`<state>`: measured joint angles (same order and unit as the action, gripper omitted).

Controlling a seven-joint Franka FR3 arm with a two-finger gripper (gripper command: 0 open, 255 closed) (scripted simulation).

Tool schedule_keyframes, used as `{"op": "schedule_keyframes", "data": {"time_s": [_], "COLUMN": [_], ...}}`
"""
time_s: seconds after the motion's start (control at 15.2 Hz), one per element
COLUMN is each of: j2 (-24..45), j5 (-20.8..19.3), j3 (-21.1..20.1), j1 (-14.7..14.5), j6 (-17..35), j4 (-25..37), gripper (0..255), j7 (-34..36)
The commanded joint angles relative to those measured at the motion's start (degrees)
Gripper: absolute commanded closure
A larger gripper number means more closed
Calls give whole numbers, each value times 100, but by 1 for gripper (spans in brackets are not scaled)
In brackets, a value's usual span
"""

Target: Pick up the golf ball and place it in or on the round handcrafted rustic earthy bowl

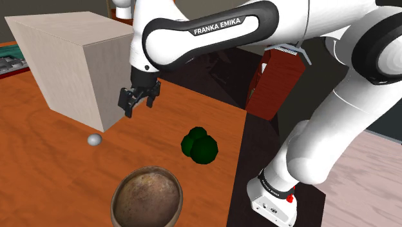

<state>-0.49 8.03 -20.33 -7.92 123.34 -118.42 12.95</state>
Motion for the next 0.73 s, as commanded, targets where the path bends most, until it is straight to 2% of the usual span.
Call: {"op": "schedule_keyframes", "data": {"time_s": [0.0,0.66], "j2": [382,2371], "j5": [-147,-1031], "j3": [-87,-211], "j1": [-84,-766], "j6": [126,447], "j4": [280,1996], "gripper": [0,0], "j7": [121,675]}}
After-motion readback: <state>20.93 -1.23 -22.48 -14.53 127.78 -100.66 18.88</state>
